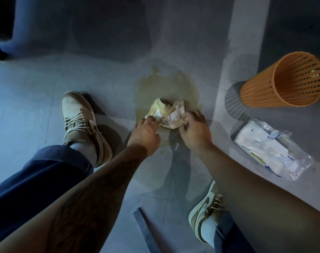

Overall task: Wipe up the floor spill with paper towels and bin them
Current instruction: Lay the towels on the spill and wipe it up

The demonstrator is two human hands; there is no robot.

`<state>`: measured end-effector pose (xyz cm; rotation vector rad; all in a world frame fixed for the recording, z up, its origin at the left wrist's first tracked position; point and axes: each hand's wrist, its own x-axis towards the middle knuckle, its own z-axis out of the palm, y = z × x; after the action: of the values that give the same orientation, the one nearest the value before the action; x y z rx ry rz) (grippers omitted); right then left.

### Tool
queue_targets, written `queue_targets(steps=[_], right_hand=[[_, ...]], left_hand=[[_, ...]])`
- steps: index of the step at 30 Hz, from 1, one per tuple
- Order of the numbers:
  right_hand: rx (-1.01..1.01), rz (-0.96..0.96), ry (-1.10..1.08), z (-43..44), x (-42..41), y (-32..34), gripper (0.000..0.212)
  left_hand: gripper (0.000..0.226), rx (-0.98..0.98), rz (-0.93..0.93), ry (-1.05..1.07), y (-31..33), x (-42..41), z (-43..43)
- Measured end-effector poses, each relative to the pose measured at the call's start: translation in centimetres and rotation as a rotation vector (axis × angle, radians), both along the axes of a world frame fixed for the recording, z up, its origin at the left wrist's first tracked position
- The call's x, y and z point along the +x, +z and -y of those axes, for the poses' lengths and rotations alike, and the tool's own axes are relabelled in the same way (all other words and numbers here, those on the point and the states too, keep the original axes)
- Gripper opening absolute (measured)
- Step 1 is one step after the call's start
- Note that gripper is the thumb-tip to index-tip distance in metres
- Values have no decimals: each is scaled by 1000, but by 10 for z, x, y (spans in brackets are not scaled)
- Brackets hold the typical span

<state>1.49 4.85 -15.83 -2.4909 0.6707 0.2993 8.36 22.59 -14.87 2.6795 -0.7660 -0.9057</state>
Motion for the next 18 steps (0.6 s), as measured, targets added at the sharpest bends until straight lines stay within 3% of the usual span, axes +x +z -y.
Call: queue_targets(steps=[4, 8, 14, 18], right_hand=[[54, -73, 35, -9, 16, -6, 37], [26, -219, 48, -18, 25, -20, 44], [-86, -144, -3, -20, 26, -25, 46], [-70, -246, -55, -24, 26, -26, 44]], left_hand=[[63, 13, -57, -32, 0, -6, 8], [78, 161, -147, -94, -6, -9, 24], [68, 215, -118, -66, -2, -5, 40], [75, 161, -143, 8, -7, -13, 35]])
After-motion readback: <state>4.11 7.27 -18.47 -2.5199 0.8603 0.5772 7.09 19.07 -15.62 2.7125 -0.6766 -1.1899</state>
